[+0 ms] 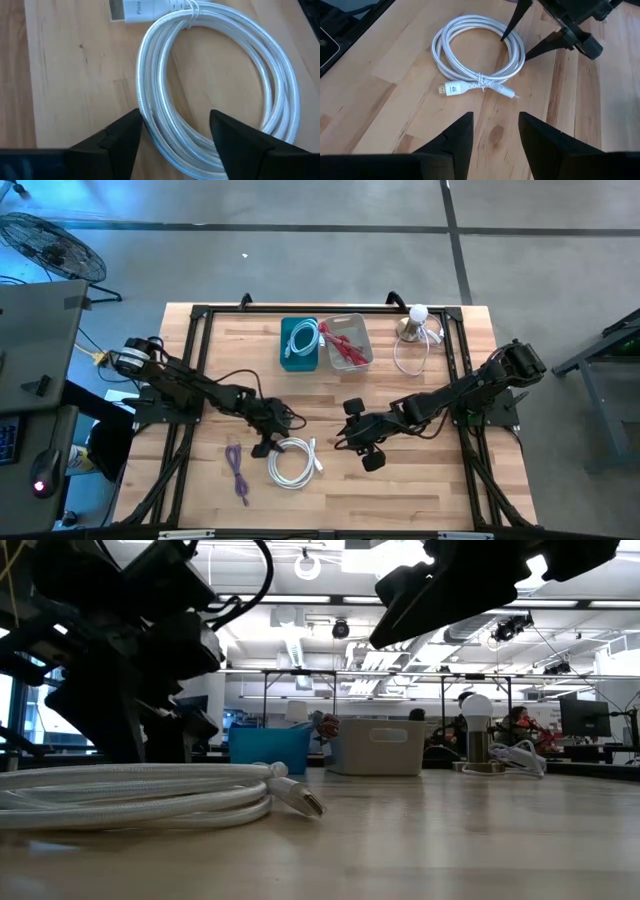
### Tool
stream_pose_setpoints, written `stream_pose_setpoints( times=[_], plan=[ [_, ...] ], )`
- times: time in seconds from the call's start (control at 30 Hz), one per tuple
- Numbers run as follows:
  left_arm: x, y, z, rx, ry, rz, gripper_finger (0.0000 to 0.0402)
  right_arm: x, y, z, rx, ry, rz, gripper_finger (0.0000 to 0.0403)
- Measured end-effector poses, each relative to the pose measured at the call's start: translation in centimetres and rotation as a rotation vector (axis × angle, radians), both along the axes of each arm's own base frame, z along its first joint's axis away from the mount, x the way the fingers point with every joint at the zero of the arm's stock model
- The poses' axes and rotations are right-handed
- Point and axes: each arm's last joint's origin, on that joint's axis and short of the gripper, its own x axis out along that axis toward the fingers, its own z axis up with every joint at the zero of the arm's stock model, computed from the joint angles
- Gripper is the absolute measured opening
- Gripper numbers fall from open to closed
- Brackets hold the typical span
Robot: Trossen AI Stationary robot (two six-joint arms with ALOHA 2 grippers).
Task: Pick & Place USB Port
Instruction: Put the white HDMI cable into the blue bin
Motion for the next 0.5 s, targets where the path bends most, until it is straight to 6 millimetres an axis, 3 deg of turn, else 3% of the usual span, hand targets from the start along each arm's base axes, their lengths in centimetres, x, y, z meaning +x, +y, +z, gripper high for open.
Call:
stream_pose_setpoints(
  times=[0.13,0.3,0.5],
  plan=[
    [0.01,0.07,-0.09,0.034,-0.008,0.001,0.0169,0.0,0.0,0.0,0.0,0.0,0.0,0.0149],
    [0.03,0.13,-0.13,0.081,-0.031,-0.027,0.0035,0.0,0.0,0.0,0.004,0.0,-0.003,0.0149],
    [0.32,0.1,0.12,0.126,-0.052,-0.035,0.0023,0.0,0.02,0.0,0.007,0.001,-0.004,0.0149]
  ],
)
